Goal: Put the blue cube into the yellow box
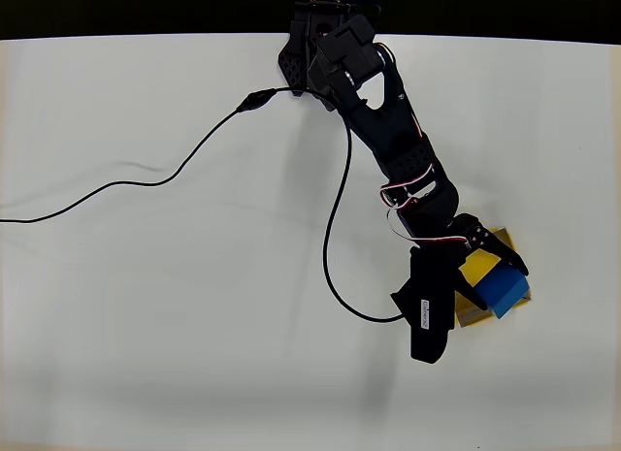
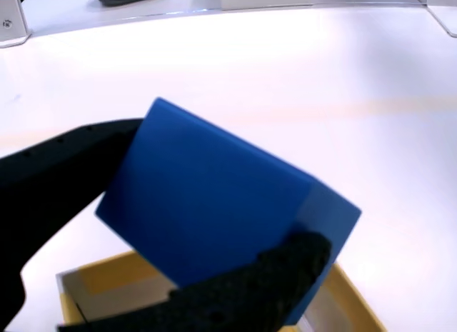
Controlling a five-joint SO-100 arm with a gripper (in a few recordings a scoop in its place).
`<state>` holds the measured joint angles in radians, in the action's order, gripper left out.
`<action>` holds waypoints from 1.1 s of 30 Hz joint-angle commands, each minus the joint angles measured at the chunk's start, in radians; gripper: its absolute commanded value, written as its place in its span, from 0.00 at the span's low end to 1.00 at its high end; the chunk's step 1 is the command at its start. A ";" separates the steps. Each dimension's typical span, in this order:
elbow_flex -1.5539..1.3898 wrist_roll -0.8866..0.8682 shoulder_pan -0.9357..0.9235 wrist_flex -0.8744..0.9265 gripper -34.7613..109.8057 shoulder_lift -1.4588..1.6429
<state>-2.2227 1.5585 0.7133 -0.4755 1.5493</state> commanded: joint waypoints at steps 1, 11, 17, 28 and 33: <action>0.000 -0.017 0.005 -0.060 0.41 0.041; -0.087 -0.077 0.005 -0.101 0.41 0.026; -0.118 -0.094 0.005 -0.153 0.46 0.014; -0.141 -0.064 -0.014 -0.179 0.56 0.009; -0.129 -0.035 -0.028 -0.204 0.55 0.031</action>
<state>-2.3807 1.4803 0.6872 -0.6228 1.5171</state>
